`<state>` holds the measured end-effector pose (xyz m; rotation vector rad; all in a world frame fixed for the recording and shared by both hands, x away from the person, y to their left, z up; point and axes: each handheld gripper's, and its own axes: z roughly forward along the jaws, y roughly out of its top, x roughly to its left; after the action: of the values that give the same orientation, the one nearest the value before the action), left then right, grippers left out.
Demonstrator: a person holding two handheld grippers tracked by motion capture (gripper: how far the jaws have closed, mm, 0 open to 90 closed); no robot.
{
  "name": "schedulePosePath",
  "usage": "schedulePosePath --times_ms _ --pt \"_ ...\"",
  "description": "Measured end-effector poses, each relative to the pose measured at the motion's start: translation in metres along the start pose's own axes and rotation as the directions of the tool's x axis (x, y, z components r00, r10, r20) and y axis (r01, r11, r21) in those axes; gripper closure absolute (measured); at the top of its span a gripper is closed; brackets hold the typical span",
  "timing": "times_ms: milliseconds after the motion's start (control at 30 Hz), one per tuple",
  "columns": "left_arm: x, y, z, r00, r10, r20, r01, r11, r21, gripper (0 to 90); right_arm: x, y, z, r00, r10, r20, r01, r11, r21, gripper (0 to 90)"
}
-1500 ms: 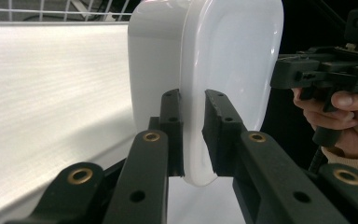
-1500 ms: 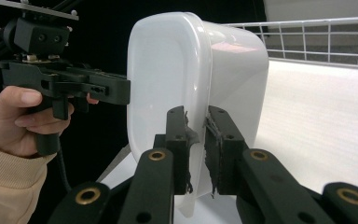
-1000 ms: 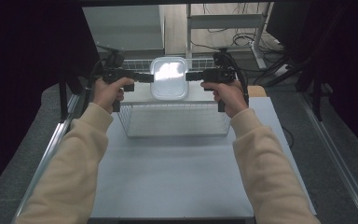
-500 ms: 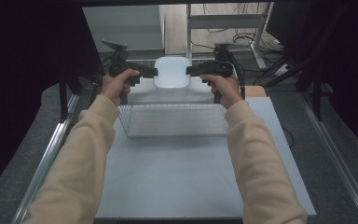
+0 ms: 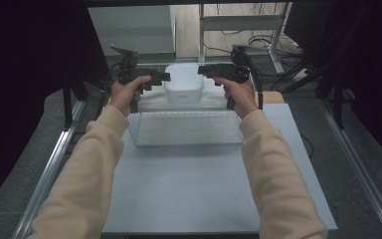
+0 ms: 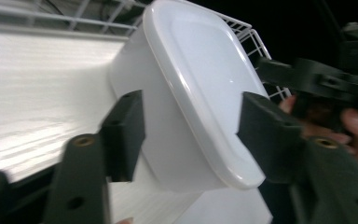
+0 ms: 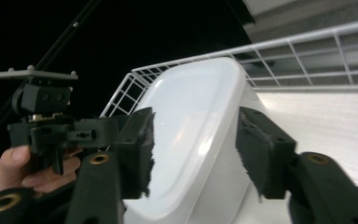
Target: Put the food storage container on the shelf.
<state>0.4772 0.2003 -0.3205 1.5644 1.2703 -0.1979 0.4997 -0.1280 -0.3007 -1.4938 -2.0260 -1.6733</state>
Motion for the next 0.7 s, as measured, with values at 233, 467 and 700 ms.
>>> schedulePosePath --times_ms 233,467,700 --pt "-0.011 -0.018 -0.027 0.9984 0.057 0.004 -0.057 0.9968 -0.056 31.8 0.007 -0.014 -0.023 0.9905 -0.137 0.008 0.137 0.991 -0.002 36.7" --pt "-0.024 -0.059 -0.052 0.9889 0.148 -0.017 -0.149 0.9869 -0.063 33.0 0.011 -0.046 -0.044 0.9663 -0.255 0.035 0.253 0.966 0.040 36.2" --pt "-0.033 -0.122 -0.075 0.9750 0.218 -0.041 -0.221 0.9717 -0.083 32.2 0.023 -0.102 -0.072 0.9327 -0.356 0.060 0.351 0.934 0.071 33.3"
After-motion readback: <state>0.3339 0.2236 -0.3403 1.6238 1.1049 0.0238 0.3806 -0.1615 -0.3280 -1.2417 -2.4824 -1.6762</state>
